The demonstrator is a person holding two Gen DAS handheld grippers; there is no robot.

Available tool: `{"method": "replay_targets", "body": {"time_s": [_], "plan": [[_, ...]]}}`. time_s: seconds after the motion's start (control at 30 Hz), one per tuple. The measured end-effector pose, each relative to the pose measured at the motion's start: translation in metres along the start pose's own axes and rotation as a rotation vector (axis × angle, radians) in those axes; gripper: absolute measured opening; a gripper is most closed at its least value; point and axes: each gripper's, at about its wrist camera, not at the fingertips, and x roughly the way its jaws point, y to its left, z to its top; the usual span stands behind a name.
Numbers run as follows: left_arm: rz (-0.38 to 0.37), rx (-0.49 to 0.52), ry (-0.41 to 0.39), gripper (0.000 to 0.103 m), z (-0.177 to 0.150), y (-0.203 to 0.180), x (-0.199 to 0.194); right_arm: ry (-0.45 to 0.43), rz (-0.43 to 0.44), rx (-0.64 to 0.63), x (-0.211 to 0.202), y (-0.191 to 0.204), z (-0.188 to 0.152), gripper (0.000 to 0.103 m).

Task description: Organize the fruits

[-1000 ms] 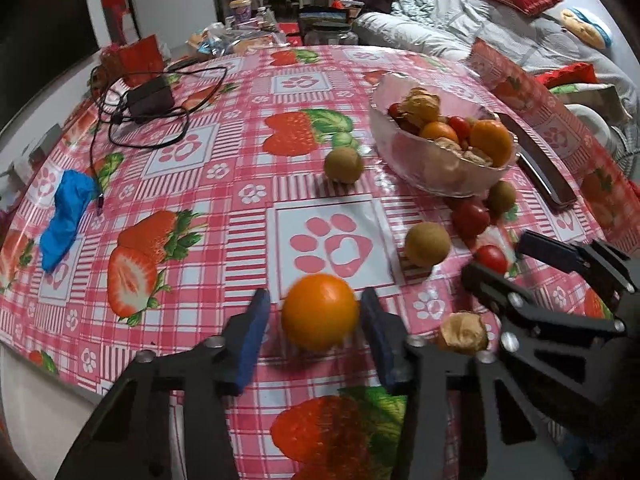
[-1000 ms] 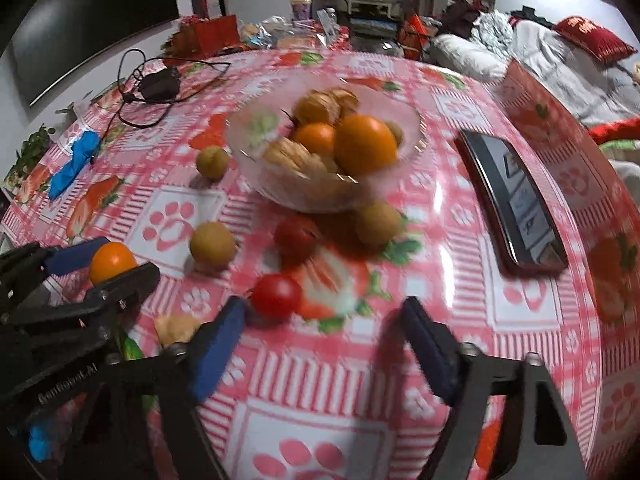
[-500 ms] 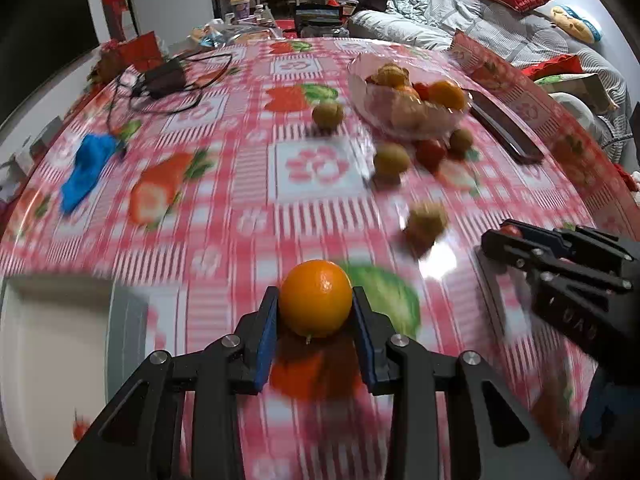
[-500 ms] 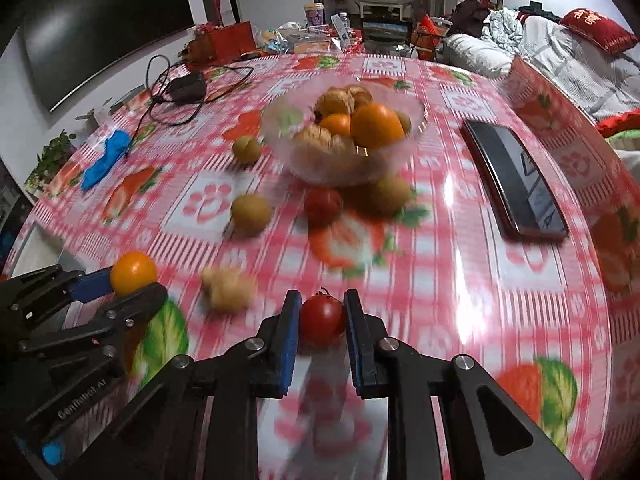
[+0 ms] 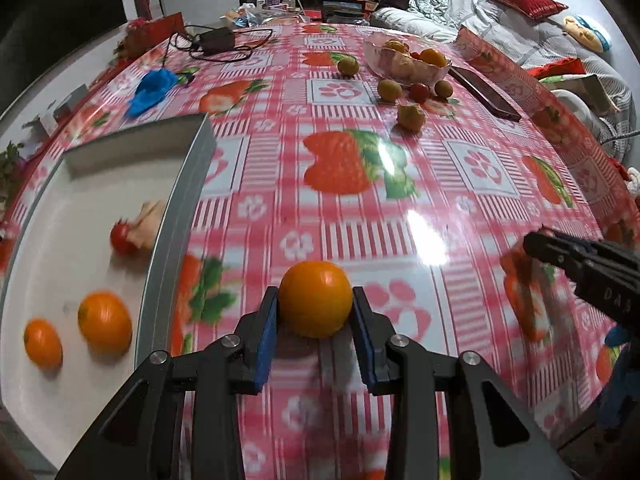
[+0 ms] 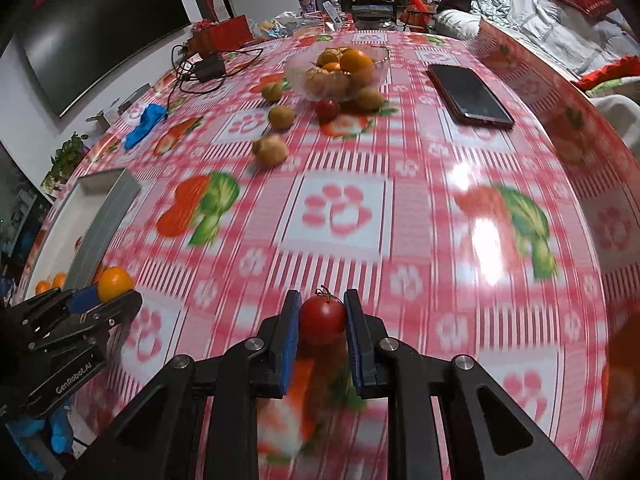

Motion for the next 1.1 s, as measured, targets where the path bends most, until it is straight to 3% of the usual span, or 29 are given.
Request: {"method": "replay_targets", "body": {"time_s": [0.33,1.1], "plan": [[0.008,-0.002,-0.009,0.037,-0.020,-0.002,-0.012,0.004,0.009,0.037,-0.013,0.005,-0.032,0.023],[0.009,-0.002,-0.010,0.038,-0.021,-0.001,-0.012,0.004,-0.010,0.020,-0.012,0.011,-0.034,0.023]]}}
